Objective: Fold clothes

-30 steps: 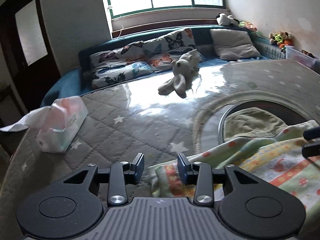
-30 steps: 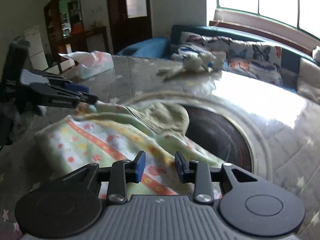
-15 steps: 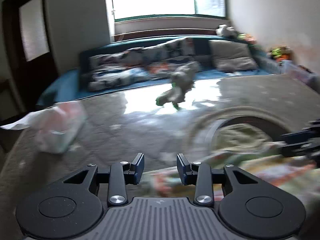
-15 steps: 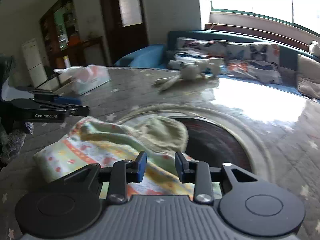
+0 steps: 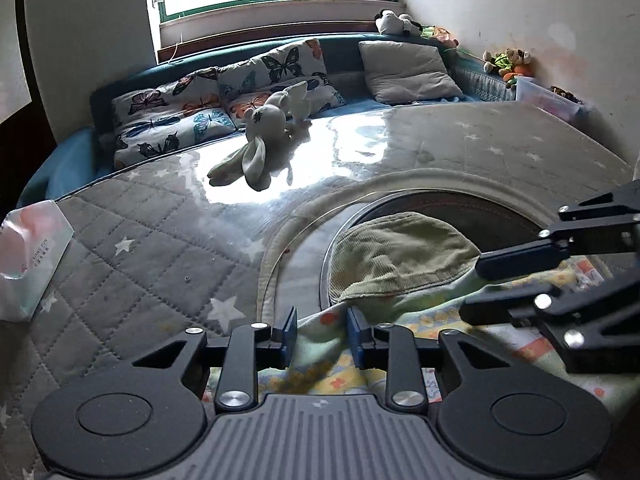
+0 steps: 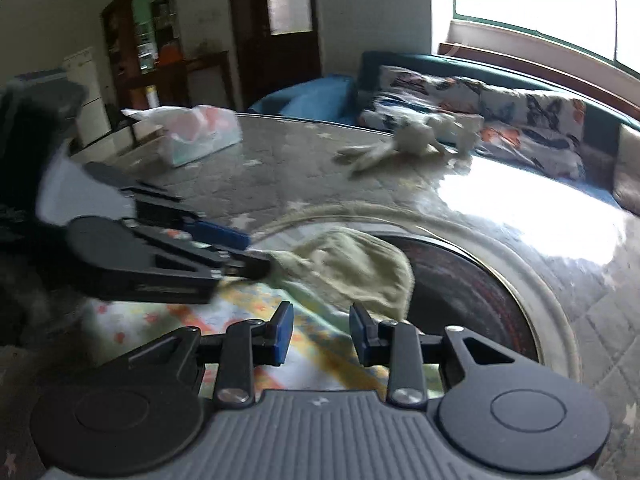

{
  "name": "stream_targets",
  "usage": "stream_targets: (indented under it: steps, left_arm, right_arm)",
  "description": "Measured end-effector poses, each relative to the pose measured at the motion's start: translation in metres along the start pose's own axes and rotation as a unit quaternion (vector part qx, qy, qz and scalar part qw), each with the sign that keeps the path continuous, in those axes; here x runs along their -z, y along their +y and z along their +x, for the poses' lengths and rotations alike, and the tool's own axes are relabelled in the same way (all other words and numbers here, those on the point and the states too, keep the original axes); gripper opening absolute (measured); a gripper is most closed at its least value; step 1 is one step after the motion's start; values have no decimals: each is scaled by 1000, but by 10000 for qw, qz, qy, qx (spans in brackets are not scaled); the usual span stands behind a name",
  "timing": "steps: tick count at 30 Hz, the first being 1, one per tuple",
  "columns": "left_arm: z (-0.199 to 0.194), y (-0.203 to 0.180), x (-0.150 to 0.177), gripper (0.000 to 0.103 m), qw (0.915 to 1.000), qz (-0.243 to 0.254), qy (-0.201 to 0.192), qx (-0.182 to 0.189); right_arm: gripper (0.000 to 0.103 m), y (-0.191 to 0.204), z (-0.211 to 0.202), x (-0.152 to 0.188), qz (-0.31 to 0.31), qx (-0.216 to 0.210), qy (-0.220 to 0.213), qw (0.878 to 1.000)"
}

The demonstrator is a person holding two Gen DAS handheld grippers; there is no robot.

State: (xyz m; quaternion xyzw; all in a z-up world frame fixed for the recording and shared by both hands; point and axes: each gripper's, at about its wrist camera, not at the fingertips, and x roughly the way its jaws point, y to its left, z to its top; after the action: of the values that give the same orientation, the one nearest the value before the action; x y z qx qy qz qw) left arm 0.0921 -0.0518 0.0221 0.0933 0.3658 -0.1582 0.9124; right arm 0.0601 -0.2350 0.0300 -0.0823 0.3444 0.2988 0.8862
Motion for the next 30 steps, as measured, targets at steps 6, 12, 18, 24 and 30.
stream_targets:
  steps: [6, 12, 18, 24, 30]
  left_arm:
    - [-2, 2, 1, 32, 10000, -51, -16, -57]
    - [-11, -1, 7, 32, 9998, -68, -85, -163]
    - [-49, -17, 29, 32, 9994, 87, -323, -81]
    - [-77, -32, 62, 32, 9989, 242, -389, -114]
    - [-94, -29, 81, 32, 9984, 104, -522, -200]
  right_arm:
    - [31, 32, -6, 8, -518, -220, 133, 9983]
    - [31, 73, -25, 31, -1195, -212, 144, 9925]
    - [31, 83, -45, 48, -1045, -406, 71, 9937]
    - [31, 69, -70, 58, -541, -257, -184, 9980]
    - [32, 42, -80, 81, 25, 134, -67, 9999]
